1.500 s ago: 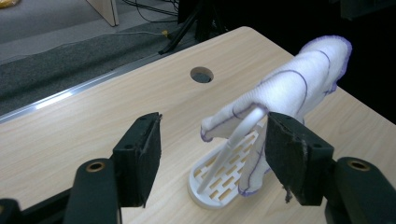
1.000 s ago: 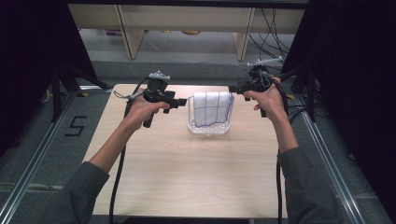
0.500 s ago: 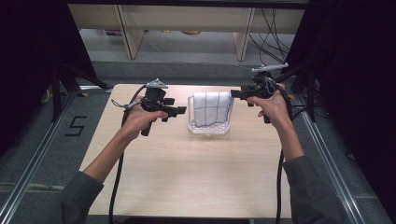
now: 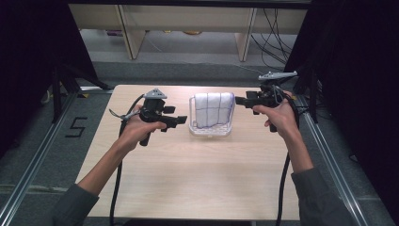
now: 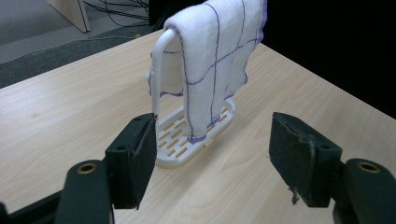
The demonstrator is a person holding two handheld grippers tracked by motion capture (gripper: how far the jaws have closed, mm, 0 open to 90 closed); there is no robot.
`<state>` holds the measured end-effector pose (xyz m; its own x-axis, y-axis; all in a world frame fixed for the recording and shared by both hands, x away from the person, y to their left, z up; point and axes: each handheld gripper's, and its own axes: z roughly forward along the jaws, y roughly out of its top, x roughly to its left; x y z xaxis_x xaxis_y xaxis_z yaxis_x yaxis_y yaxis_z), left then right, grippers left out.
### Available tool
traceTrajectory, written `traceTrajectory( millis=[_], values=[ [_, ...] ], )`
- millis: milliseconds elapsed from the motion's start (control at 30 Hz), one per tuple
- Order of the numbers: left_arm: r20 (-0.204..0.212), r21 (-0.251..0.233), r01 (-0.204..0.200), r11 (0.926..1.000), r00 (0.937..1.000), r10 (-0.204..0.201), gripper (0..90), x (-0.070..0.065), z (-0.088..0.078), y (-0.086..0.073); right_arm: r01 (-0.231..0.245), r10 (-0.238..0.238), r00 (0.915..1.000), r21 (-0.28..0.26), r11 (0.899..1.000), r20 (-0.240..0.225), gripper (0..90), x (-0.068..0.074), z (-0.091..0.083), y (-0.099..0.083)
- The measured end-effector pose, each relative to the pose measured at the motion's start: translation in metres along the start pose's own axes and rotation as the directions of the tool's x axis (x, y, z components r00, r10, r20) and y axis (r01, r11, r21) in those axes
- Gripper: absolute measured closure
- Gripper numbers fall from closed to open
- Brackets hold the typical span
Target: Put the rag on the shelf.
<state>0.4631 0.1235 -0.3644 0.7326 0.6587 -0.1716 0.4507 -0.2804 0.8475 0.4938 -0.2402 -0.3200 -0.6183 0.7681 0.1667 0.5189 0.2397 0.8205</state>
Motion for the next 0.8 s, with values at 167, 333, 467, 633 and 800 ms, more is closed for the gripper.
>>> traceTrajectory(
  millis=[167,333,467,633,800],
  values=[
    [0.018,-0.004,-0.009,1.0000,0.9998,0.009,31.7,-0.006,-0.004,-0.007,0.024,-0.024,0.9997,-0.010,1.000,-0.004,39.0,0.006,-0.005,-0.007],
    [0.031,0.004,-0.027,0.9996,0.9992,0.026,31.2,-0.011,-0.004,-0.013,0.034,-0.034,0.9992,-0.003,0.999,-0.020,38.7,0.012,-0.007,-0.015],
    [0.037,-0.002,-0.029,0.9996,0.9989,0.029,31.2,-0.014,-0.006,-0.017,0.015,-0.015,0.9996,0.004,1.000,-0.024,38.4,0.017,-0.007,-0.019],
    [0.041,0.003,-0.033,0.9994,0.9986,0.033,31.1,-0.018,-0.006,-0.023,0.032,-0.032,0.9994,0.018,0.999,-0.014,38.1,0.019,-0.007,-0.026],
    [0.036,-0.007,-0.040,0.9992,0.9985,0.040,31.1,-0.022,-0.006,-0.027,0.033,-0.032,0.9991,0.022,0.999,-0.027,37.7,0.023,-0.003,-0.035]
  ],
)
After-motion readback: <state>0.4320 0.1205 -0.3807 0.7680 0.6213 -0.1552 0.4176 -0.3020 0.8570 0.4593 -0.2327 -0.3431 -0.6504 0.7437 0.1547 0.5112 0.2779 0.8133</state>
